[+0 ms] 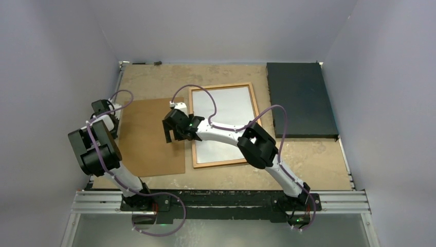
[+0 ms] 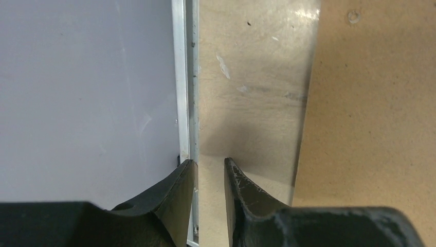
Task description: Put the photo into the frame
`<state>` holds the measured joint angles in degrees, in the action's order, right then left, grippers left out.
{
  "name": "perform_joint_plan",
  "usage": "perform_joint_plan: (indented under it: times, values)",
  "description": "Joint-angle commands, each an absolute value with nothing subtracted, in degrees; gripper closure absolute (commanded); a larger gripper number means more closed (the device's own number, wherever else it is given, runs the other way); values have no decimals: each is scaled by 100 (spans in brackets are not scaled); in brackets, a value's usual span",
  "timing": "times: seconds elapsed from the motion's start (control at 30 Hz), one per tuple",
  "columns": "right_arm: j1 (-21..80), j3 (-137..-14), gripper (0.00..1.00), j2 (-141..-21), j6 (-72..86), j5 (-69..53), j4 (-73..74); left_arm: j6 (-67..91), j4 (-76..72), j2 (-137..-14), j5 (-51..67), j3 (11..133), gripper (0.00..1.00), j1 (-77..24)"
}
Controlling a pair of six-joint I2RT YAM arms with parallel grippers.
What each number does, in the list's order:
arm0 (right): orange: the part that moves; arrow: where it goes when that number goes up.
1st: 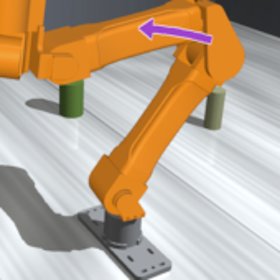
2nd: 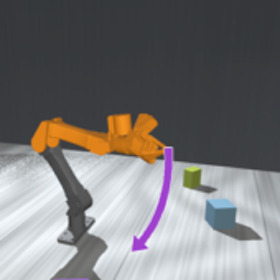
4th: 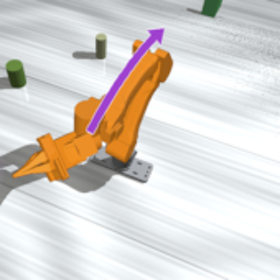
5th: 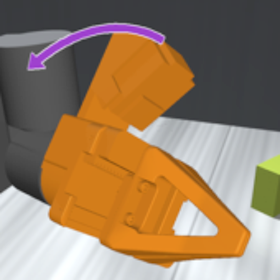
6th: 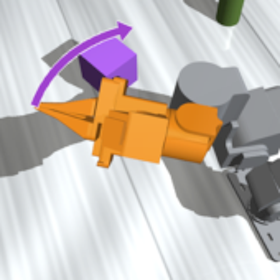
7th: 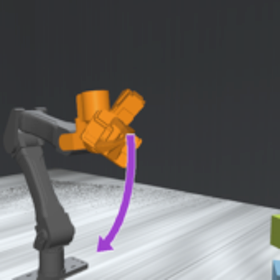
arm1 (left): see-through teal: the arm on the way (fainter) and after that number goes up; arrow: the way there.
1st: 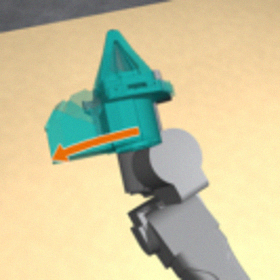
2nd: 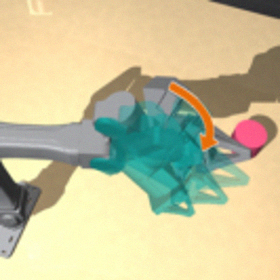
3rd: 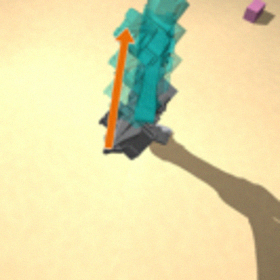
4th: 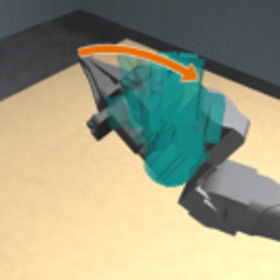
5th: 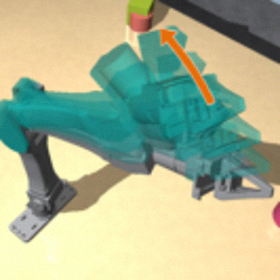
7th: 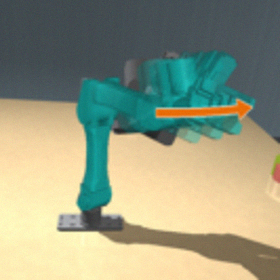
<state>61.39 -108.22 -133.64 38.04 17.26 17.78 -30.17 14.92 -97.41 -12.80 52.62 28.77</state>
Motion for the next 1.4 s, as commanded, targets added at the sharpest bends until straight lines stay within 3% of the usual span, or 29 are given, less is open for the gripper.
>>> perform_joint_plan:
  times: [0.0, 0.4, 1.37]
  values:
    - [6169, -11185, 2, -13509, 4038, 1682, 1940, -2676, 1348, -10083, -795, 5118, 74, 2919]
    - [6161, -11694, 2, -13804, 4399, 832, 2102, -2375, 1930, -10607, 196, 5249, 88, 2873]
    - [5536, -11768, 1, -13592, 5362, -577, 953, -3402, 2497, -10767, 1343, 5188, 98, 2127]
